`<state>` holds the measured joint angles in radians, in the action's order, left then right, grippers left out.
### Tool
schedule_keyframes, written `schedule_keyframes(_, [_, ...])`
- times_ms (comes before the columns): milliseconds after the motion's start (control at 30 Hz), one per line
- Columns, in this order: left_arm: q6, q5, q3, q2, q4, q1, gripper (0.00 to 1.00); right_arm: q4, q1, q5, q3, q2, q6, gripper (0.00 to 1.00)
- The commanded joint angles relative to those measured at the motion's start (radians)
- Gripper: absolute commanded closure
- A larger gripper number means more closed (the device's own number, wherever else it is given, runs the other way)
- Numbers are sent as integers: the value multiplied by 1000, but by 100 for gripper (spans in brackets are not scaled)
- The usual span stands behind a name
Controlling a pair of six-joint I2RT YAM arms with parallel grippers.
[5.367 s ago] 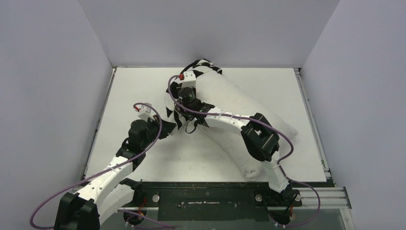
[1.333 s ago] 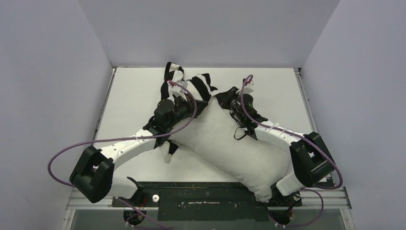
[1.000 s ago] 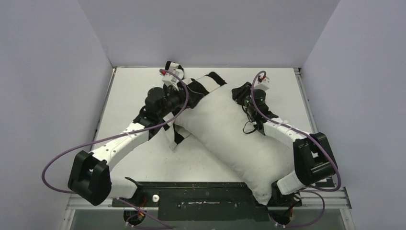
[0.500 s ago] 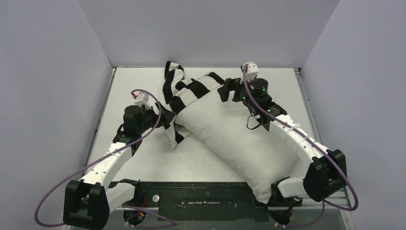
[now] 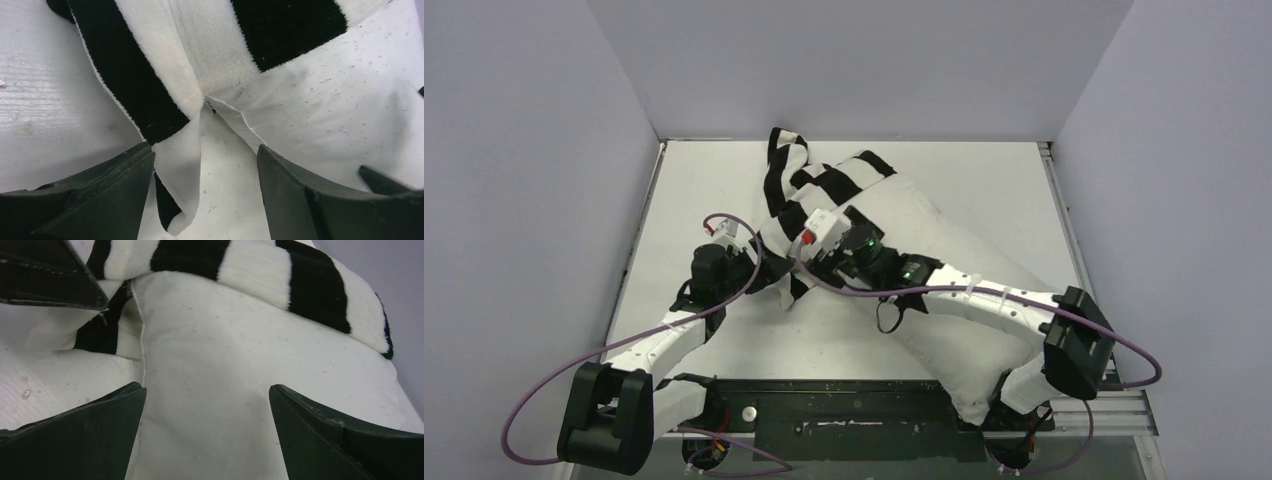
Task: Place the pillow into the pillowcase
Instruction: Stuff the pillow into the pillowcase.
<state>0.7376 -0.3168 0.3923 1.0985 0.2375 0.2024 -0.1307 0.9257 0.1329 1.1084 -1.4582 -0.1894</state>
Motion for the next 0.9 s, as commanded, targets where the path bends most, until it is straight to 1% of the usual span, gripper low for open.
schedule_keyframes(0, [50, 11, -35, 12, 116, 12, 30, 60, 143, 332, 52, -113, -198, 0])
schedule_keyframes(200, [56, 3, -63, 4, 148, 23, 39, 119, 204, 441, 100, -277, -270, 0])
schedule_keyframes(267, [56, 8, -67, 3, 150, 23, 41, 199, 212, 509, 91, -324, -307, 0])
schedule_keyframes(300, [56, 12, -70, 4, 150, 24, 41, 269, 215, 560, 73, -342, -338, 0])
schedule_keyframes(367, [56, 23, -76, 9, 153, 25, 40, 412, 216, 631, 33, -372, -408, 0])
schedule_keyframes(433, [56, 40, -83, 15, 155, 26, 38, 491, 210, 646, 13, -388, -430, 0])
schedule_keyframes(500, [61, 54, -88, 22, 156, 26, 35, 528, 198, 626, 5, -401, -423, 1])
schedule_keyframes(567, [68, 65, -95, 29, 169, 31, 34, 539, 184, 591, 3, -411, -399, 7])
schedule_keyframes(633, [76, 71, -104, 42, 201, 34, 33, 562, 175, 593, -4, -426, -393, 14])
schedule_keyframes(667, [78, 72, -107, 50, 221, 34, 33, 587, 175, 608, -15, -432, -398, 20])
schedule_keyframes(733, [89, 72, -108, 73, 255, 35, 33, 615, 172, 607, -38, -433, -379, 36])
schedule_keyframes(767, [103, 68, -113, 86, 282, 36, 33, 620, 166, 590, -48, -430, -358, 46])
schedule_keyframes(800, [120, 66, -122, 97, 324, 39, 33, 616, 160, 571, -52, -429, -335, 62])
schedule_keyframes(867, [146, 64, -136, 119, 391, 48, 37, 604, 146, 549, -47, -433, -292, 82])
